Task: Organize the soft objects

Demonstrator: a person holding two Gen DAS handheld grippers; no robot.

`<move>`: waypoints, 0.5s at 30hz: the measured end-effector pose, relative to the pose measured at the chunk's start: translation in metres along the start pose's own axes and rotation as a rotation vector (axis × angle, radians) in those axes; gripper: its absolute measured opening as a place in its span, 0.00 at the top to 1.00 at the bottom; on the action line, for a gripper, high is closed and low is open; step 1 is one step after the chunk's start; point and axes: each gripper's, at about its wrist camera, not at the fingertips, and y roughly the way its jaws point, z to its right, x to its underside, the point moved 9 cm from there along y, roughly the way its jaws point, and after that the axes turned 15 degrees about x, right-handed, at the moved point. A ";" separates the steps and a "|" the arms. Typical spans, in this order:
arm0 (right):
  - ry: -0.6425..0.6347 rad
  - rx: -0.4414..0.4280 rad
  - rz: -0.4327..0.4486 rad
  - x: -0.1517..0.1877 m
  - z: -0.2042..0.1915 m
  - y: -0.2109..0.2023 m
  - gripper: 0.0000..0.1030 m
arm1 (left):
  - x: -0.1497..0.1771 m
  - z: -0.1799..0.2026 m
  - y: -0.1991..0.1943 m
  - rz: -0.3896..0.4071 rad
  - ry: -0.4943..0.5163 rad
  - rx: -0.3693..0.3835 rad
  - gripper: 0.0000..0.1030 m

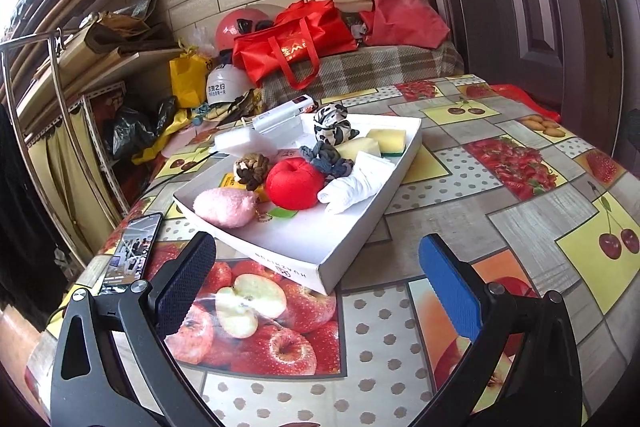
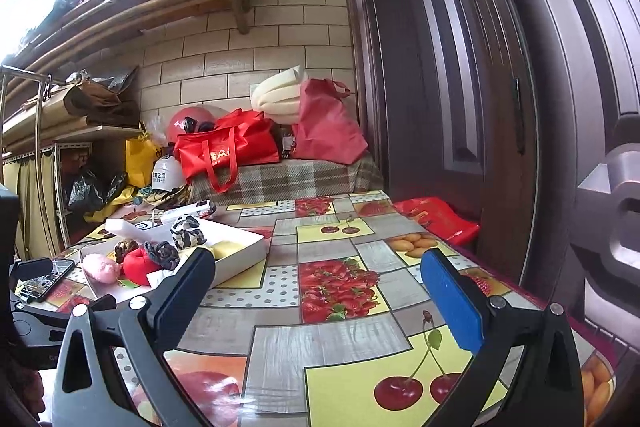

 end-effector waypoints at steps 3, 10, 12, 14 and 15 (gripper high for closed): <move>0.016 0.000 -0.020 0.001 0.003 0.003 0.00 | 0.001 0.000 0.001 -0.004 -0.007 0.001 0.00; 0.014 0.005 -0.020 0.000 0.005 0.005 0.00 | 0.002 -0.002 0.003 -0.014 -0.013 0.008 0.00; 0.014 0.005 -0.021 0.000 0.005 0.005 0.00 | 0.002 -0.001 0.004 -0.018 -0.009 0.012 0.00; 0.018 0.003 -0.026 0.001 0.005 0.005 0.00 | 0.002 -0.001 0.005 -0.020 -0.010 0.016 0.00; 0.019 0.004 -0.027 0.001 0.005 0.005 0.00 | 0.002 -0.002 0.005 -0.022 -0.013 0.018 0.00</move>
